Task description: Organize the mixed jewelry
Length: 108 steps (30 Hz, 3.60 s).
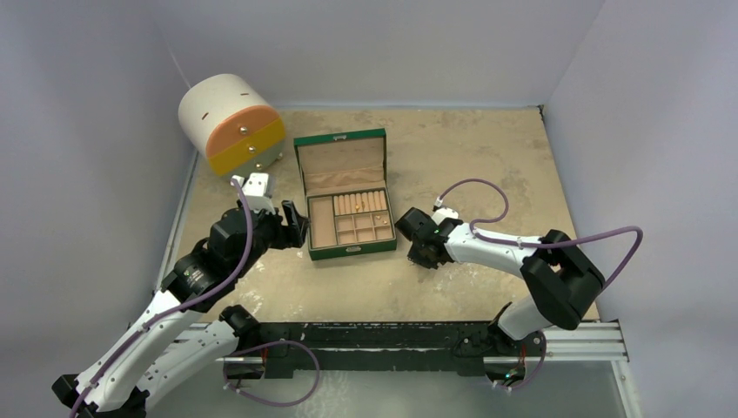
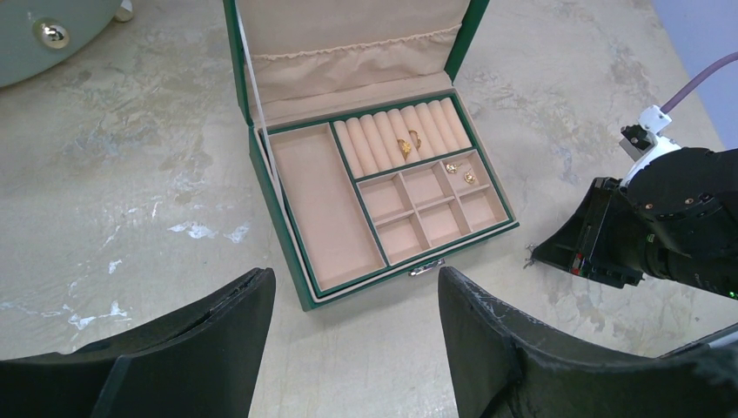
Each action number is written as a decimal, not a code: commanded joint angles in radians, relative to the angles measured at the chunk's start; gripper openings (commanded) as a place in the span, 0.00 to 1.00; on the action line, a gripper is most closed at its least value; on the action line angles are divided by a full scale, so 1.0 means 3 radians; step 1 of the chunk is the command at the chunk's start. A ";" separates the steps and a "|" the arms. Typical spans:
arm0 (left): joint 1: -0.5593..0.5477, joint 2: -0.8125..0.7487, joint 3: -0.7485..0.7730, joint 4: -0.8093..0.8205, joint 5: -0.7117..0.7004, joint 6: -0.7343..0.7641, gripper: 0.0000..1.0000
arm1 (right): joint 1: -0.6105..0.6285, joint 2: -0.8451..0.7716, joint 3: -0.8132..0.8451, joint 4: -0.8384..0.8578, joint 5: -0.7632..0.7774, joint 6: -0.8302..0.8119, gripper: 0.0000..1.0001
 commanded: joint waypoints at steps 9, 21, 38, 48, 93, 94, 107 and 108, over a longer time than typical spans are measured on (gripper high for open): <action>-0.0002 0.0002 0.0021 0.0110 -0.0041 0.0014 0.68 | -0.0011 -0.0081 0.0089 -0.0192 0.0145 0.0056 0.00; 0.0001 -0.0013 0.0023 0.0108 -0.0040 0.0014 0.68 | -0.0011 -0.0523 0.0197 -0.0227 0.0240 -0.0414 0.00; 0.0002 -0.0048 0.0023 0.0105 -0.0056 0.0014 0.68 | -0.0011 -0.0376 0.0980 0.0216 -0.0222 -0.1894 0.00; 0.0002 -0.0069 0.0024 0.0100 -0.0071 0.0014 0.68 | -0.0006 0.0092 0.1201 0.0284 -0.0584 -0.2179 0.00; 0.0029 -0.0026 0.0021 0.0110 -0.0031 0.0024 0.68 | 0.0015 -0.0337 0.0989 -0.0429 0.0011 -0.1600 0.24; 0.0026 -0.0020 0.0024 0.0110 -0.0030 0.0024 0.68 | 0.0012 -0.0402 0.0941 -0.0477 0.0103 -0.1539 0.25; 0.0026 -0.0013 0.0019 0.0106 -0.0045 0.0014 0.68 | -0.0046 -0.0645 0.0252 -0.0585 0.0361 -0.0539 0.34; 0.0026 -0.0011 0.0017 0.0105 -0.0045 0.0014 0.68 | -0.0046 -0.0626 0.0223 -0.0587 0.0356 -0.0427 0.33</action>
